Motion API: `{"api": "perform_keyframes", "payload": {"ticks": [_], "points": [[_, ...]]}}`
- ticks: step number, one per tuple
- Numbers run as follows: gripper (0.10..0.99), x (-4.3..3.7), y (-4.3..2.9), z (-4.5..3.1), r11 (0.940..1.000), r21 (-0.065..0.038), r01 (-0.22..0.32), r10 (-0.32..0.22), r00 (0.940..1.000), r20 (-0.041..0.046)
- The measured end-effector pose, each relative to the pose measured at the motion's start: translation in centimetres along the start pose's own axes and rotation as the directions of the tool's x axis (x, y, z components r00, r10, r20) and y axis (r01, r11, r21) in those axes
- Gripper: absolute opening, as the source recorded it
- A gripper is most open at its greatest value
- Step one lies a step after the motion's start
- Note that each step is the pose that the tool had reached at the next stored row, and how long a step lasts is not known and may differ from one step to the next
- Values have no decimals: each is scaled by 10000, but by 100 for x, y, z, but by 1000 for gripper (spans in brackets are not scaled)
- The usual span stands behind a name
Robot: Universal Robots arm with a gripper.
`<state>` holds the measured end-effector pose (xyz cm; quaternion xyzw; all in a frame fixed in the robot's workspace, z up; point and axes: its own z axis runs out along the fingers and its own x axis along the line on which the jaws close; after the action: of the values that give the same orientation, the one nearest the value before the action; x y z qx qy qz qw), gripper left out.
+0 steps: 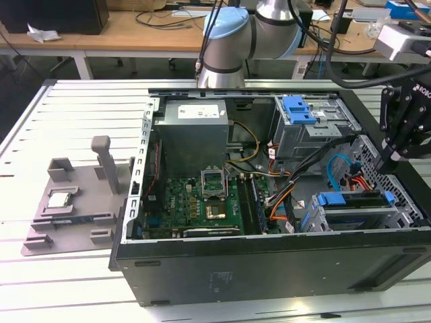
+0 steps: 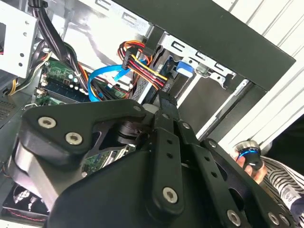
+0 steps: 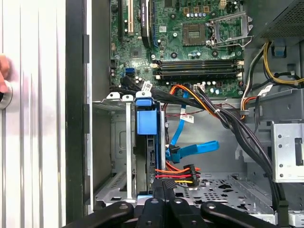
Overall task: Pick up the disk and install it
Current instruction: 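Insert the second disk wire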
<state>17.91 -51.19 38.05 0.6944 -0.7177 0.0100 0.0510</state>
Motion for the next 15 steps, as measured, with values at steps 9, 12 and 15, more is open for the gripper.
{"api": "perform_keyframes", "payload": {"ticks": [9, 12, 15], "points": [[361, -3, 1, -6, 10000, 1, 0, 0, 10000, -4], [361, -64, 24, -6, 10000, 0, 1, -1, 10000, 1], [361, -108, 181, 14, 10000, 0, 1, -1, 10000, -1]]}}
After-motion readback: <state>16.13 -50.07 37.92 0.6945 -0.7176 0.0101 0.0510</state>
